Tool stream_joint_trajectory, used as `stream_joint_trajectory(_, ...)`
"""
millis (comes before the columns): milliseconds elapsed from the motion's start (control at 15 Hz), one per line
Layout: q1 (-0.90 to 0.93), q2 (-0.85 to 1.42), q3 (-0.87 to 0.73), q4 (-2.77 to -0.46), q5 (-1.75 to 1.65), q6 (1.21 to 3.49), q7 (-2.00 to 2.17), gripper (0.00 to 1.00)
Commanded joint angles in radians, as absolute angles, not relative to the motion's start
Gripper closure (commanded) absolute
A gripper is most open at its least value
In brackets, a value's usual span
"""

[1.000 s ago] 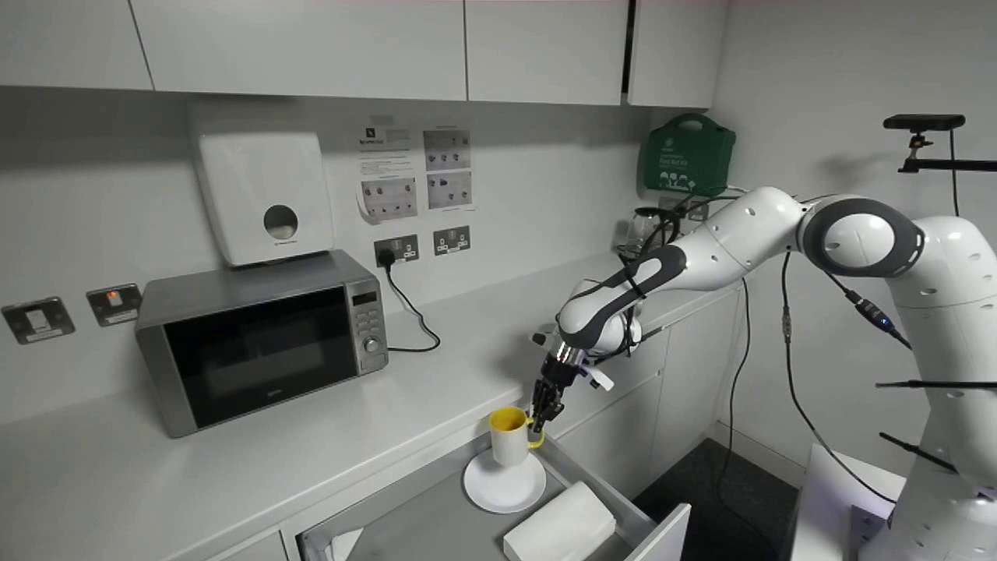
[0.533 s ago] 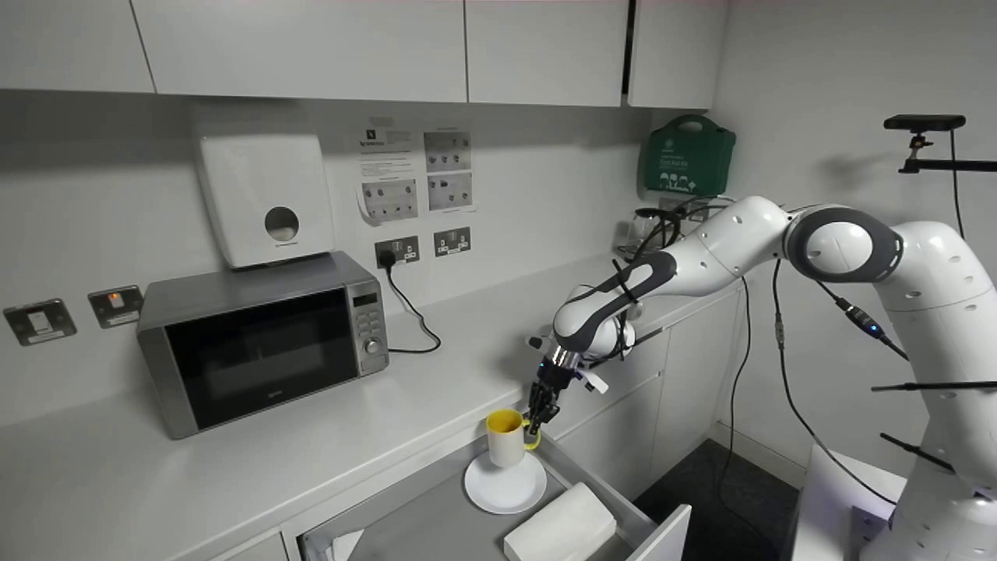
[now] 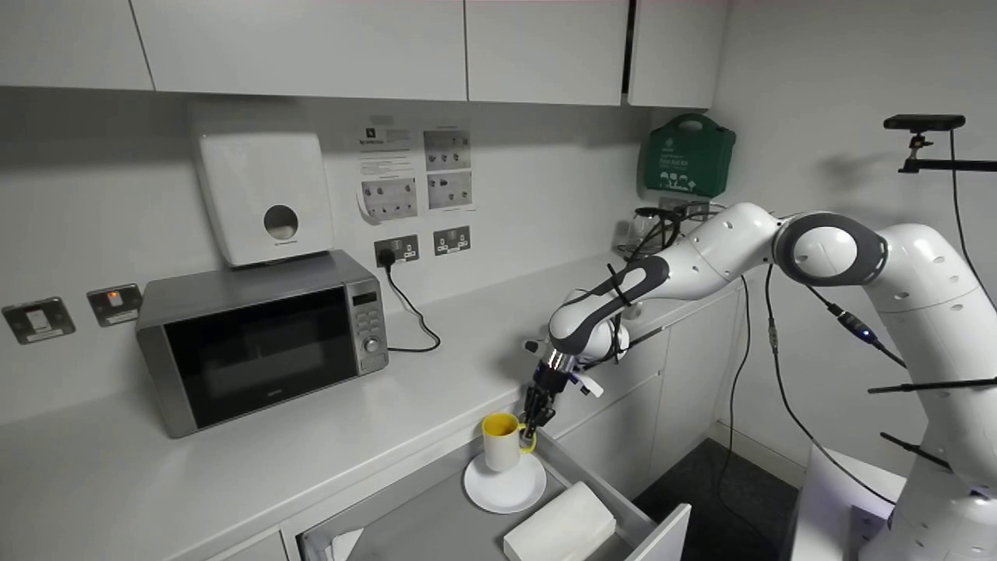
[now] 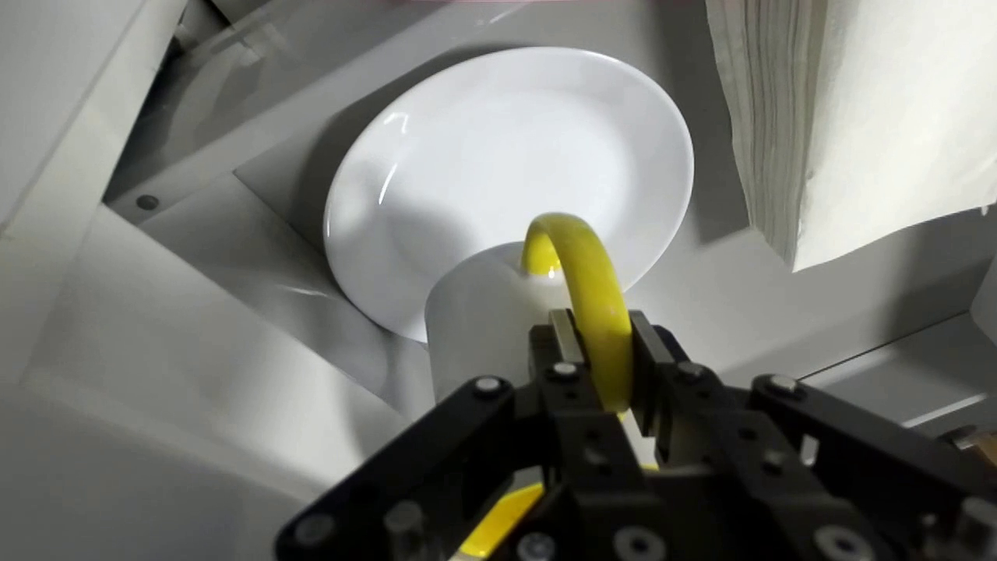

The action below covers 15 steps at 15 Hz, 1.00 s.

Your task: Pick the cup and put it in the drawer

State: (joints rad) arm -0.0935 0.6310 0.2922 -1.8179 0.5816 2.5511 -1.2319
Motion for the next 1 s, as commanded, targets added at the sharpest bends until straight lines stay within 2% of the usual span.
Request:
stream_joint_trajectory(0,-0.135,0.653,0.330,-1.777,0.574,2.520,-1.272,0.95)
stream_joint_trajectory(933,-0.154,0.672,0.361,-1.805,0.583,2.534,-1.272,0.95)
